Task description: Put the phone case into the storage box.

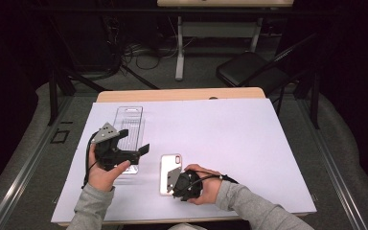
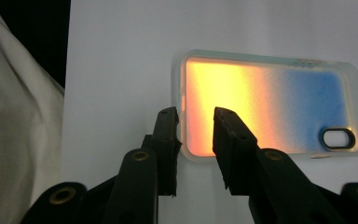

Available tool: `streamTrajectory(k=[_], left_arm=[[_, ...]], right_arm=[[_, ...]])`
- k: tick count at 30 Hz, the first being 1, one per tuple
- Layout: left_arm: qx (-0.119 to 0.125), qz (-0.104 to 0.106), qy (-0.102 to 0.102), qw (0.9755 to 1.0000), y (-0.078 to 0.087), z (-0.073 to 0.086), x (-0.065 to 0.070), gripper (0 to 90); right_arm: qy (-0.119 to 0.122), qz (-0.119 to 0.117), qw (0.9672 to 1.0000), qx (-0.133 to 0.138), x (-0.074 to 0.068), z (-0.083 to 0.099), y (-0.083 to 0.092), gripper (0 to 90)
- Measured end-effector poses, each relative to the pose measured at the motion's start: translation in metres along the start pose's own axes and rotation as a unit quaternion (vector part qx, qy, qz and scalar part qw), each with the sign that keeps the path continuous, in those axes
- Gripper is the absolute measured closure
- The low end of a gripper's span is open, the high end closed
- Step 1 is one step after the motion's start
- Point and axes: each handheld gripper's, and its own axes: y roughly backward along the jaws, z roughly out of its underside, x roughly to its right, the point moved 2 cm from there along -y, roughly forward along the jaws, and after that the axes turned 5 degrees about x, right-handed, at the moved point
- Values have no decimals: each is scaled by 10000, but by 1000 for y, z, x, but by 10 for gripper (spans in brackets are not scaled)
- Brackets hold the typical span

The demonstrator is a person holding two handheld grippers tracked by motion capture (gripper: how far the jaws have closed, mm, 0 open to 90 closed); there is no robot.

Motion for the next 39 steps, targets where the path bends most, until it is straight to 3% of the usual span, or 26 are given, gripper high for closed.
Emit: streamTrajectory(k=[39], left_arm=[[-34,-27,32,10000,0,2,-2,19]], right_arm=[[197,129,9997,-32,-11,7,-19,814]])
